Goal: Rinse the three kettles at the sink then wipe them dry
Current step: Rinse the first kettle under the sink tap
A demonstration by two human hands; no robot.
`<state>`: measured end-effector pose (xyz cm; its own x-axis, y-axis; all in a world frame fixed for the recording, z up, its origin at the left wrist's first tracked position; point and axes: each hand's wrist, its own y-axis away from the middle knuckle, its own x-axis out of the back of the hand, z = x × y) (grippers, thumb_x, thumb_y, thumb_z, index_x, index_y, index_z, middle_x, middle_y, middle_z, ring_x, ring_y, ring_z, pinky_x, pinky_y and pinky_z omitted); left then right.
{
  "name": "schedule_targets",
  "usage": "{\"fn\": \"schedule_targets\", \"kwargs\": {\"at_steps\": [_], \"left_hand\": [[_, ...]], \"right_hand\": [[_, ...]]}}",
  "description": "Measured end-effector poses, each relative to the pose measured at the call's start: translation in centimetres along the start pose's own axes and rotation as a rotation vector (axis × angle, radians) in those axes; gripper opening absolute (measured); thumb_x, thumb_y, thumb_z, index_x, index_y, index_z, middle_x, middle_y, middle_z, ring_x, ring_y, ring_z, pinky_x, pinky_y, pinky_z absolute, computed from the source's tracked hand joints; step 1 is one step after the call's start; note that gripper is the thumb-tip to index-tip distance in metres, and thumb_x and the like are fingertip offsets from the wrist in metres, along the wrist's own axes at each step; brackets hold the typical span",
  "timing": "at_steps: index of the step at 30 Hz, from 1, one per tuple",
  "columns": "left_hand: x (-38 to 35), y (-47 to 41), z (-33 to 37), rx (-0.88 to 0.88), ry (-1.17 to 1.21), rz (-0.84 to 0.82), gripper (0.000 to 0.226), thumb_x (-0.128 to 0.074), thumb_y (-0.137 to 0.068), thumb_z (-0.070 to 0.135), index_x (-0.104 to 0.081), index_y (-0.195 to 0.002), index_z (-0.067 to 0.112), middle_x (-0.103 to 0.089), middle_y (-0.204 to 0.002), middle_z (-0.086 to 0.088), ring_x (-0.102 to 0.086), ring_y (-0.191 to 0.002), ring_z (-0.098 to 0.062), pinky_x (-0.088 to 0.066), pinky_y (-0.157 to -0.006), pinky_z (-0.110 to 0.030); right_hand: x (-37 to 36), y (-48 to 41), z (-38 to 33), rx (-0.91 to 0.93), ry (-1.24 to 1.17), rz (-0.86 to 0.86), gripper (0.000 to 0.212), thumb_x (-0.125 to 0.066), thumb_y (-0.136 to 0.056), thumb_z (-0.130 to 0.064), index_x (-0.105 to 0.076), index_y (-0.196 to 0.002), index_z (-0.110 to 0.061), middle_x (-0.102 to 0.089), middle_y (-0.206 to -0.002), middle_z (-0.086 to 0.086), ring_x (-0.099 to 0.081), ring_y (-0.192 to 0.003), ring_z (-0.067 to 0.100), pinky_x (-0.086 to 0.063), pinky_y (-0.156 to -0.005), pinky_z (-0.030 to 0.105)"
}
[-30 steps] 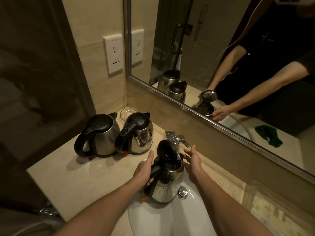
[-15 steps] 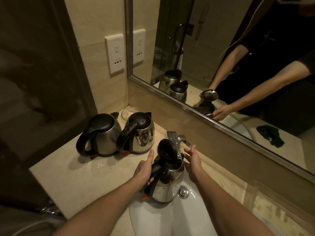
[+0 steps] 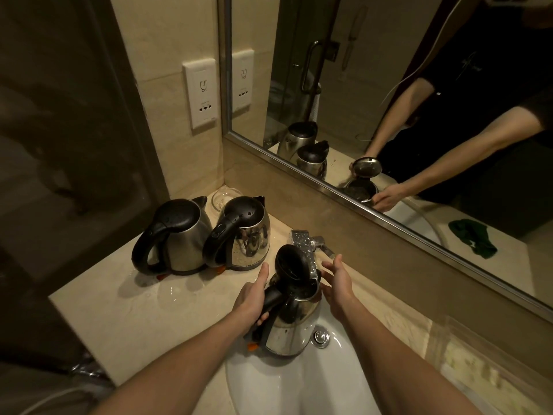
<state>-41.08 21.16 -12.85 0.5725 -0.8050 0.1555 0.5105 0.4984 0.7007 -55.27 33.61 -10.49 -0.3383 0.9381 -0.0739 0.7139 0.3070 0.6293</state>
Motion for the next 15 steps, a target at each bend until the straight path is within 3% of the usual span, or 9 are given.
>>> {"fn": "schedule_targets", "kwargs": {"at_steps": [8,15], "left_hand": [[-0.08,0.02,-0.10,-0.003,0.004,-0.003,0.092,-0.025,-0.082,0.089,-0.067,-0.098,0.009,-0.052,-0.051,-0.002,-0.048,-0.039,-0.015,-0.037,-0.040,-0.021],[-0.40,-0.15,-0.21,-0.011,0.021,0.007,0.092,-0.026,-0.080,0.090,-0.068,-0.098,0.010,-0.059,-0.063,-0.007,-0.054,-0.047,-0.019,-0.040,-0.043,-0.022]], "right_hand": [[0.01,0.05,0.15,-0.003,-0.002,0.017,0.056,-0.030,-0.096,-0.061,-0.058,-0.107,-0.015,-0.056,-0.120,0.011,-0.054,-0.115,0.034,-0.043,-0.091,0.041],[0.05,0.06,0.09,-0.017,-0.019,0.027,0.063,-0.029,-0.097,-0.061,-0.052,-0.129,-0.012,-0.051,-0.133,0.012,-0.051,-0.120,0.034,-0.039,-0.084,0.037]]}}
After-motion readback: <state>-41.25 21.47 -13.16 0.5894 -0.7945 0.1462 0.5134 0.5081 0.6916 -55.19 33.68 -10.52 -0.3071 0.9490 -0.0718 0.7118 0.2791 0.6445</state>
